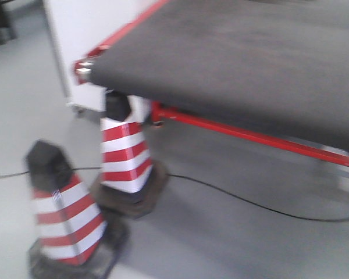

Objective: Move and align brake pads A on conveyor
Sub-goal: 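Drive up to the black belt conveyor and stop facing it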

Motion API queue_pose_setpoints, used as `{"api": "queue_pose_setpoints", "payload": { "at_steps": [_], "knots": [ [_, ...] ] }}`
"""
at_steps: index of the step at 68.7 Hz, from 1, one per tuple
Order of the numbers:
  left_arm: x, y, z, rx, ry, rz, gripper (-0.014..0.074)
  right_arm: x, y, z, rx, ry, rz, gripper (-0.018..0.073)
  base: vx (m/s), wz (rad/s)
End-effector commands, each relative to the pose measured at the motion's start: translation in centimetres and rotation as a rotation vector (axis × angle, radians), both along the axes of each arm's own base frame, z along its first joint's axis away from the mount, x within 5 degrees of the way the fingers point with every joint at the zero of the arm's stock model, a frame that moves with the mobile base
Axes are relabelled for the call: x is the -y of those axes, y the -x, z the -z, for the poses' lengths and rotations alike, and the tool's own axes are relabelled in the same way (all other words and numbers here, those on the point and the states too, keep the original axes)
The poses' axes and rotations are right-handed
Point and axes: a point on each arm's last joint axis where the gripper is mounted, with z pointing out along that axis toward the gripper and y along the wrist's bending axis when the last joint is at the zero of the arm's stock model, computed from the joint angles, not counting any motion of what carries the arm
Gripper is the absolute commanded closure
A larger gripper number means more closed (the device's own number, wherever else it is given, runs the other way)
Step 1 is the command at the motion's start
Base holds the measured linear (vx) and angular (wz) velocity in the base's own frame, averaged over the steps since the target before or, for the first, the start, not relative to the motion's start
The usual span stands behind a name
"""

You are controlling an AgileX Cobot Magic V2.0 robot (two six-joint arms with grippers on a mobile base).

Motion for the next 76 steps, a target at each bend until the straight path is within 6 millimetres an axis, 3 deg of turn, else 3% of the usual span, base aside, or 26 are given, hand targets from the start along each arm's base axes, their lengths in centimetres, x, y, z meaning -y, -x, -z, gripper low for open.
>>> {"api": "queue_pose_setpoints", "payload": {
  "at_steps": [1, 37, 76],
  "knots": [
    [0.08, -0.26, -1.73, 0.118, 0.026, 0.002, 0.0603, 0.00, -0.01, -1.73, 0.117, 0.007, 0.001, 0.0567, 0.18, -0.76],
    [0.08, -0.26, -1.73, 0.118, 0.026, 0.002, 0.0603, 0.00, -0.01, -1.73, 0.117, 0.007, 0.001, 0.0567, 0.13, -0.62],
    [0.08, -0.26, -1.73, 0.118, 0.026, 0.002, 0.0603, 0.00, -0.01, -1.74, 0.118, 0.007, 0.001, 0.0567, 0.20, -0.11]
  ]
}}
